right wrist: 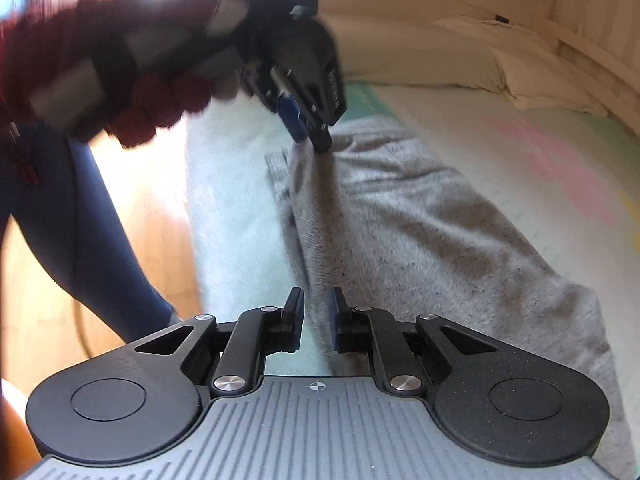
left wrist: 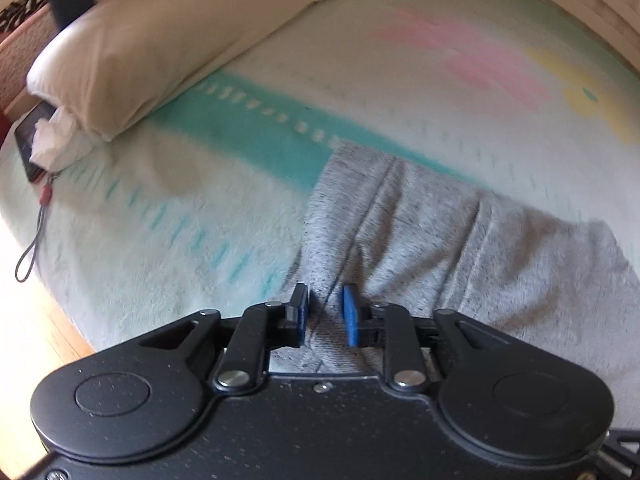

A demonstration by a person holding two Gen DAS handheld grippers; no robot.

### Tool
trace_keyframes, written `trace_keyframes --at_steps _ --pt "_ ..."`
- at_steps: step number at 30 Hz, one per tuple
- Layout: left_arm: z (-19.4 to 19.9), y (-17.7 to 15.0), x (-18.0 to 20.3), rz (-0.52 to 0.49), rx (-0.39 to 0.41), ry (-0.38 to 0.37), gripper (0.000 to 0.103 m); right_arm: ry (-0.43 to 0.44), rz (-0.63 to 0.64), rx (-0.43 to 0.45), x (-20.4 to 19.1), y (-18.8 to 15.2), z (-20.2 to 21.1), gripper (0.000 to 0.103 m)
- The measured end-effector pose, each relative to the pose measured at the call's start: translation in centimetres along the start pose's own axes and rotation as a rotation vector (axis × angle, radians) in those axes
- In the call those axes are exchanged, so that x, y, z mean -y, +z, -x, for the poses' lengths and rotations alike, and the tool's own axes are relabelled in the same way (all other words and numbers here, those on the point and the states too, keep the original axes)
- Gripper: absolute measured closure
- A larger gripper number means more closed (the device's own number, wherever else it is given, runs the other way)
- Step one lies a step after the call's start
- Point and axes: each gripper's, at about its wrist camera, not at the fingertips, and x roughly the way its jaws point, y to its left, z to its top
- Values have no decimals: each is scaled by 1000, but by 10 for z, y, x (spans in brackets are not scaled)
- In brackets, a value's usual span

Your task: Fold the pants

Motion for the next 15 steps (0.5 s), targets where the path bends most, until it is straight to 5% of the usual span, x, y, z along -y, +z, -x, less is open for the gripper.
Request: trace_keyframes --at_steps 3,8,11,15 --pt "11 -2 -1 7 54 44 65 32 -100 45 20 0 21 84" --pt "28 -5 9 -36 191 196 66 -59 -274 36 60 -16 33 82" --pt "32 -9 17 -67 194 97 67 -91 -309 -25 70 -30 26 82" --pt "22 -21 40 -167 93 -69 66 -107 -228 -147 54 -50 9 82"
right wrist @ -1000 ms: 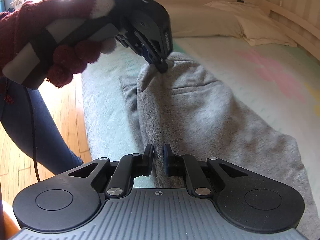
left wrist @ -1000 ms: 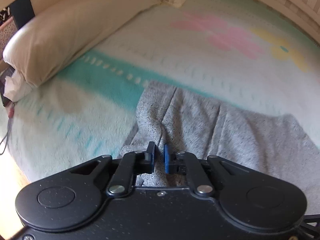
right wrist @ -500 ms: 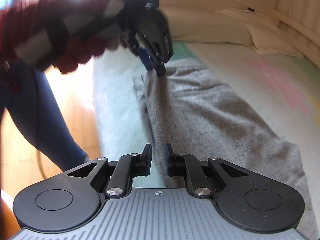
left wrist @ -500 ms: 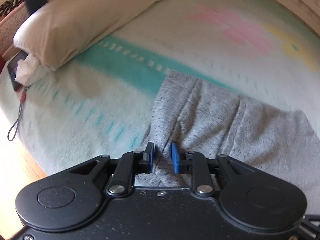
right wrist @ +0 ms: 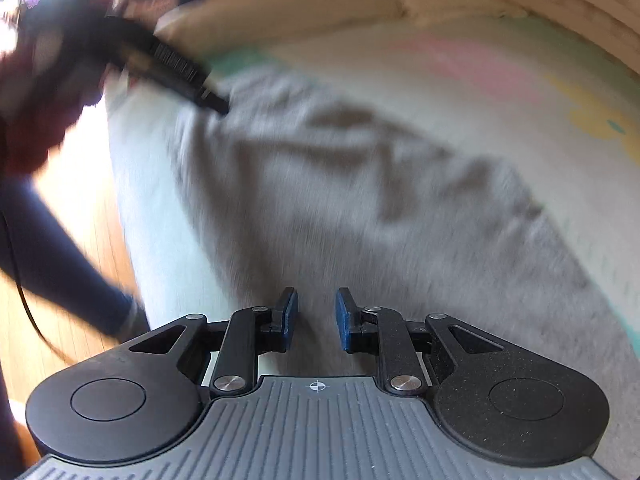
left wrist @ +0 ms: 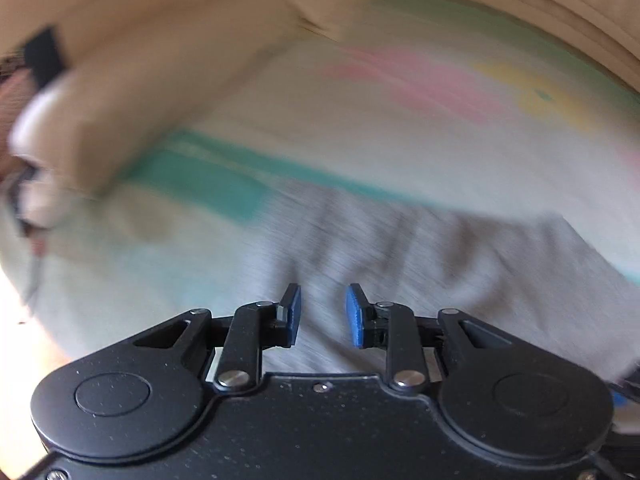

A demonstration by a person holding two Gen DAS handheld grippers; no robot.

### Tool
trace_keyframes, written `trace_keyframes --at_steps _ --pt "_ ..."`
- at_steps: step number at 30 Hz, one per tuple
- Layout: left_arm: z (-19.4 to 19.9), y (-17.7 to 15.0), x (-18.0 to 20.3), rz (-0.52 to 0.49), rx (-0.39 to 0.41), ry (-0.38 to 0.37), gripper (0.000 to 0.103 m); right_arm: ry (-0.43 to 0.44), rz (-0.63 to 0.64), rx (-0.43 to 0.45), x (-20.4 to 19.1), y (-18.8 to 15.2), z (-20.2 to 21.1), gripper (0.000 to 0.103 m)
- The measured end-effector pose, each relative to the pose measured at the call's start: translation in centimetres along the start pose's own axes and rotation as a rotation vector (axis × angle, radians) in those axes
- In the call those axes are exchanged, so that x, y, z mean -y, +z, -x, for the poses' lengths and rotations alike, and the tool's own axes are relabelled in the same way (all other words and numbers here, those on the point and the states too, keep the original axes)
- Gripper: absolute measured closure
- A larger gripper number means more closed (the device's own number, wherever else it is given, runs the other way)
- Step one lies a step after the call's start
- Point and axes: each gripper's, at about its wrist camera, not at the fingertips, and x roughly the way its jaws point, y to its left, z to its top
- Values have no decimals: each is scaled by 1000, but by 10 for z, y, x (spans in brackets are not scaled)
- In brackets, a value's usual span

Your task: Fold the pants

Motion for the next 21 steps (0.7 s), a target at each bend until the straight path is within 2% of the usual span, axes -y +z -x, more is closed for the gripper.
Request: trace_keyframes --at_steps 1,2,4,6,9,14,17,21 --pt "-6 -3 6 -29 -39 -16 66 -3 18 -19 -3 -6 -4 82" --pt "-13 -6 10 -49 -84 -13 66 -14 35 4 -6 -10 -3 82" --pt "-25 -9 14 -59 -149 16 64 -12 43 0 -6 -10 2 83" --pt "-23 -8 14 -45 -144 18 65 -6 -7 28 3 -8 12 83" --pt "-11 -4 19 -37 -77 38 66 -45 -68 70 20 -4 25 83" --pt "6 9 66 -128 -17 -5 66 -119 -195 133 53 -1 45 83" --pt "2 16 99 -172 -26 -39 65 -151 -246 152 71 -3 52 83" --pt "-26 22 127 -192 -99 -69 65 -201 -283 163 90 -7 57 82"
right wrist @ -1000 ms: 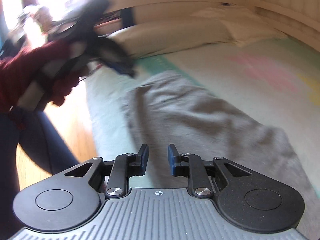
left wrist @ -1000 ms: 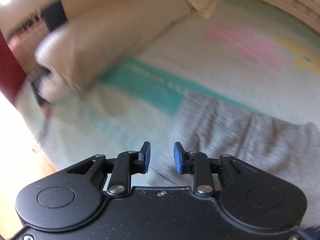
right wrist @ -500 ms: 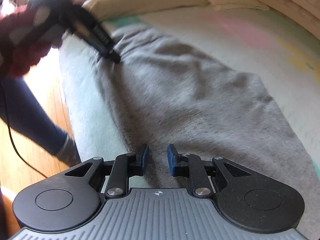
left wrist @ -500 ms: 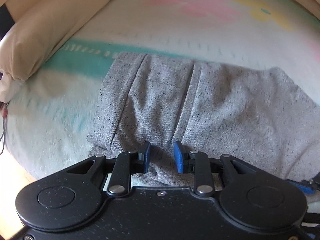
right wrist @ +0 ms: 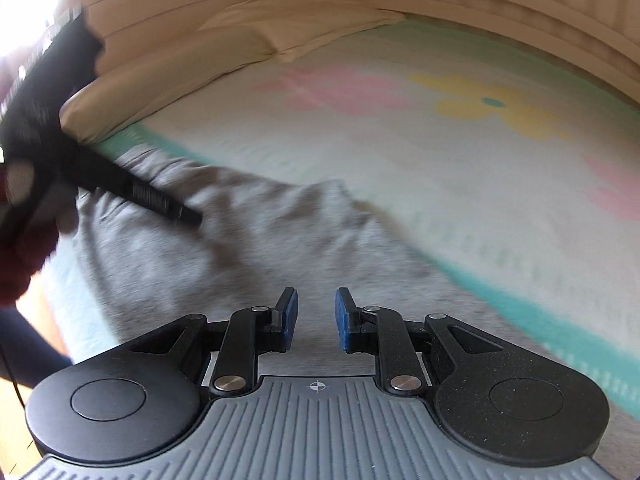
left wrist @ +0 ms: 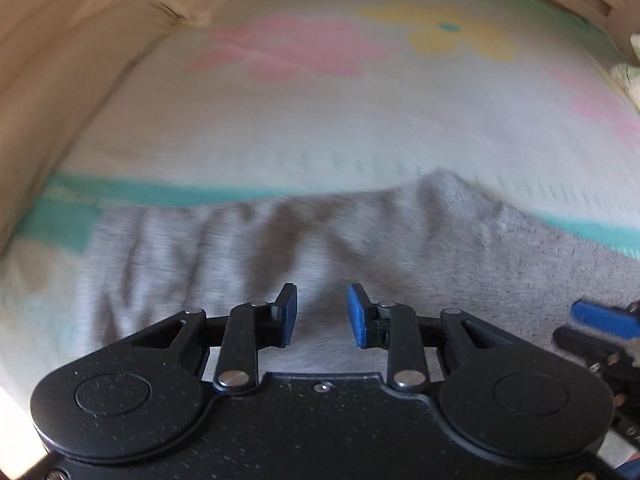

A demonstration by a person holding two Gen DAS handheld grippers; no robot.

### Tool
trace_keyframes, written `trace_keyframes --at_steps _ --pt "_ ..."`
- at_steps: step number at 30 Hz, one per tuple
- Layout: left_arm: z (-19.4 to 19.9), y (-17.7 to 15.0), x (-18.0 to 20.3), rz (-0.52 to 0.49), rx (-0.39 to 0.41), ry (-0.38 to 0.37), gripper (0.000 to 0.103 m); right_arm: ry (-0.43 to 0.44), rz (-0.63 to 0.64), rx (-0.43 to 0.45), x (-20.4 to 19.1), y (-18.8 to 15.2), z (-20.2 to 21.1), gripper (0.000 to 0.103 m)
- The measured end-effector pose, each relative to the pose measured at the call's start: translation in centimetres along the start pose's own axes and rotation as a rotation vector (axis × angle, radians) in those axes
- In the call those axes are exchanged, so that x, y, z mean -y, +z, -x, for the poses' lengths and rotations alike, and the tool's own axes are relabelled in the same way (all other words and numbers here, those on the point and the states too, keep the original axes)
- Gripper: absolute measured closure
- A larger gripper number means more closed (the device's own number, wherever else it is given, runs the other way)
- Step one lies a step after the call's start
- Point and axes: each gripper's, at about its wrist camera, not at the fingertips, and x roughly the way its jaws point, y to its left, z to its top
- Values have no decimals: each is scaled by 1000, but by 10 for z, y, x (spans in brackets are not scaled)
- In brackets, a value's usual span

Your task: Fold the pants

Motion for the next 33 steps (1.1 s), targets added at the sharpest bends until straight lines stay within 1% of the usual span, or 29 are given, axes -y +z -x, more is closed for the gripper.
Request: trace_keyframes --at_steps 3,4,6,7,8,9,11,13,17,18,19,20,21,23,26,28,31,32,33 --pt "-25 -6 4 6 -87 24 65 -35 2 11 13 5 -2 82" --pt "-31 -10 2 22 -102 24 64 -44 9 10 17 9 -6 81" --pt "-30 -10 2 26 -90 20 63 -49 38 5 21 20 -17 78" --pt "-29 -10 2 23 -95 13 60 -49 64 5 22 24 -22 75" --pt "-29 -9 0 33 -101 1 58 -48 91 5 22 29 -28 67" --pt "-30 -8 -2 48 -106 -9 55 -46 115 6 22 33 -34 60" --pt "-32 -6 -5 71 -116 -19 54 -38 139 4 23 40 -47 60" --pt "-36 -2 -5 77 -127 -21 51 -15 132 -18 28 44 -60 60" --pt "-40 5 0 55 -128 -9 50 -4 129 -57 33 44 -79 60" --pt "-40 6 2 48 -125 -4 50 13 127 -71 35 43 -82 70" --pt "-40 7 3 45 -124 -1 50 39 126 -81 36 41 -84 84" --pt "-39 8 5 44 -122 1 50 67 128 -91 35 40 -84 100" --pt "-38 9 6 46 -119 1 50 76 140 -93 32 38 -82 101" --pt "-35 12 6 60 -106 -6 50 60 210 -63 19 32 -71 101" --pt "-30 21 4 101 -67 -12 50 64 288 -37 0 19 -52 101" --pt "-21 27 2 117 -26 -10 50 70 337 -35 -15 6 -42 101" --pt "-9 36 5 118 43 -13 50 55 420 -38 -36 -11 -36 100" --pt "-4 42 6 113 56 -23 49 48 444 -36 -41 -15 -35 100" --pt "-2 45 10 103 64 -39 45 43 454 -35 -45 -18 -35 100"
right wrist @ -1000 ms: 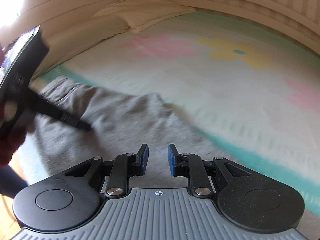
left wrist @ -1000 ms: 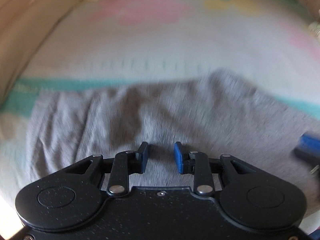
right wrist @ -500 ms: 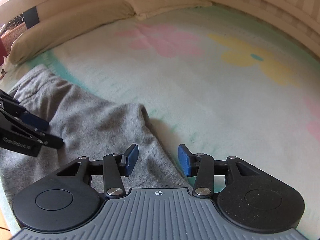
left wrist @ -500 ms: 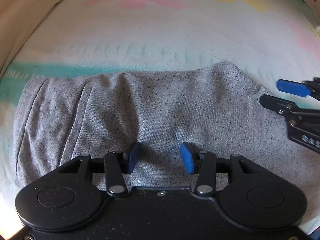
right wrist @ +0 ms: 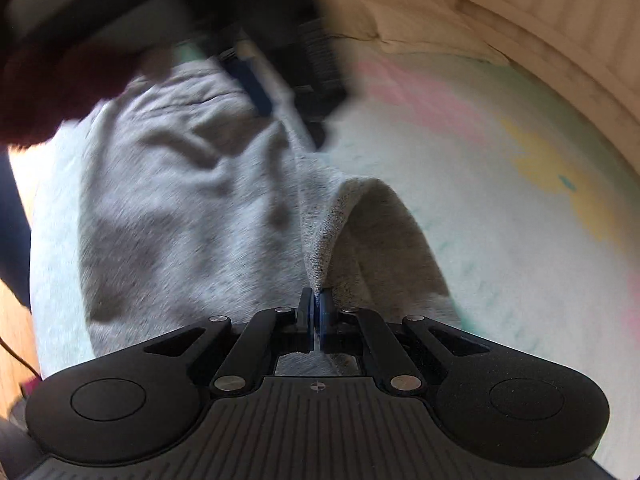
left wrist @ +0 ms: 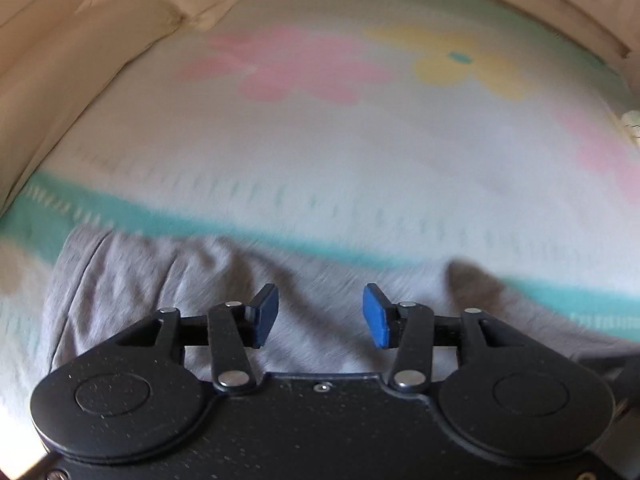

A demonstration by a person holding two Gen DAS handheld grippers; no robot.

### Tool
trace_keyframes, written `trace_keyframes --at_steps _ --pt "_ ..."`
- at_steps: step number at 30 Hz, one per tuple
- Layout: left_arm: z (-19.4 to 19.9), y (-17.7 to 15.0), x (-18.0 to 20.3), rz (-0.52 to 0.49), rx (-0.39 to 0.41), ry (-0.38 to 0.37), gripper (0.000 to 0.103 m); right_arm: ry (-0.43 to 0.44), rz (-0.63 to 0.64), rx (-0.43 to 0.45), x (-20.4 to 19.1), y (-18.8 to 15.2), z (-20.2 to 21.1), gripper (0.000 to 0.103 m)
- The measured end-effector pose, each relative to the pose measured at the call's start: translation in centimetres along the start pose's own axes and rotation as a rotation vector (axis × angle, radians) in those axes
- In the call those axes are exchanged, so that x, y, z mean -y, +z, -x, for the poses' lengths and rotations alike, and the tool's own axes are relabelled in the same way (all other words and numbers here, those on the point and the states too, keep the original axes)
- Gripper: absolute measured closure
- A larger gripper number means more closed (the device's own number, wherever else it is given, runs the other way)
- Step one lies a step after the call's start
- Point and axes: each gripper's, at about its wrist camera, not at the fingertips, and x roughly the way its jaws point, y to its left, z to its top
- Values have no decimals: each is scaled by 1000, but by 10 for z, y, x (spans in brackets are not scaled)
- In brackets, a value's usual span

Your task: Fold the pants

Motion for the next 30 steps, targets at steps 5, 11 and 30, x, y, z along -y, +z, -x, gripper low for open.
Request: trace_keyframes --at_steps 5,11,30 --pt "-2 9 33 -123 -14 -55 37 -1 19 -11 -9 -4 -3 100" --pt "-26 10 74 -379 -47 21 35 -11 20 5 -11 -7 2 100" --pt "-78 19 86 -373 -130 163 62 -79 2 41 -13 -7 5 100"
